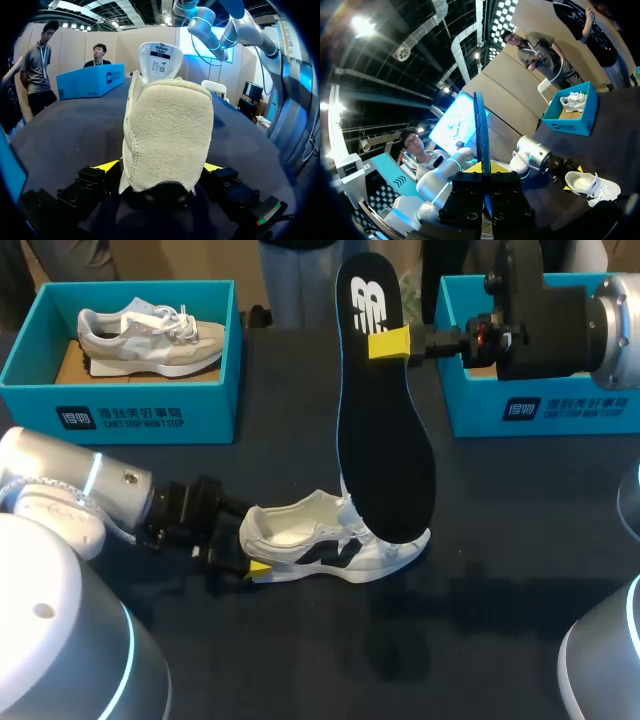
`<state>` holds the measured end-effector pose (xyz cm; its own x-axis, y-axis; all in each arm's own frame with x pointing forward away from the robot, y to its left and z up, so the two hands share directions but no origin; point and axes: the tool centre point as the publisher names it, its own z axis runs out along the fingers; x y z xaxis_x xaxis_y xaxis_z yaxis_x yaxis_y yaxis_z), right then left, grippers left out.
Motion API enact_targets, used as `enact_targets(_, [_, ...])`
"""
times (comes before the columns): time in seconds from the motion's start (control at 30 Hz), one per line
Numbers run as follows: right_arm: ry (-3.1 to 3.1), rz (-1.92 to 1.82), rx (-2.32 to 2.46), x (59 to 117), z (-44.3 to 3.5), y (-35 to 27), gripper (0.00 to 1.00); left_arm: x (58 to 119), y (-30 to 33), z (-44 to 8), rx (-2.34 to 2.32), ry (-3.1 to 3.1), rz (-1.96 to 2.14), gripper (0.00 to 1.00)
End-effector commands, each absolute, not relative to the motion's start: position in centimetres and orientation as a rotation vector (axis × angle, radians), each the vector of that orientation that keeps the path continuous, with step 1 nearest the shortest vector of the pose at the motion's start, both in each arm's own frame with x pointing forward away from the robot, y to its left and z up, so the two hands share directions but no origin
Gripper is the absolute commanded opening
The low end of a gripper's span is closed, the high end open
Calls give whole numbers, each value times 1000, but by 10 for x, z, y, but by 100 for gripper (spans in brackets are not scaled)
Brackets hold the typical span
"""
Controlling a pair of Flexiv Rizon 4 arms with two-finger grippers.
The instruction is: Take the shoe out of the shoebox, open the shoe tongue, remove and reinsert the insole, then place the shoe into the shoebox
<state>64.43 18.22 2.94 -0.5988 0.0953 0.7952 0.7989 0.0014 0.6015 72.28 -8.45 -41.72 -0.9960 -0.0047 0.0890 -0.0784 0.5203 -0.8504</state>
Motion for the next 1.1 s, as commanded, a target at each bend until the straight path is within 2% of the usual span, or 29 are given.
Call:
enact_targets(0.03, [-1733,-1646,-929,644,29,184,0,722,-83,-412,74,-2704,1432,100])
enact_targets(0.6, [-1733,-1646,-929,644,29,184,0,724,-79,-411,66,-2765,1343,100])
enact_targets(1.1, [-1733,-1646,-929,644,29,184,0,728,-63,-391,111,-2854,1075,100])
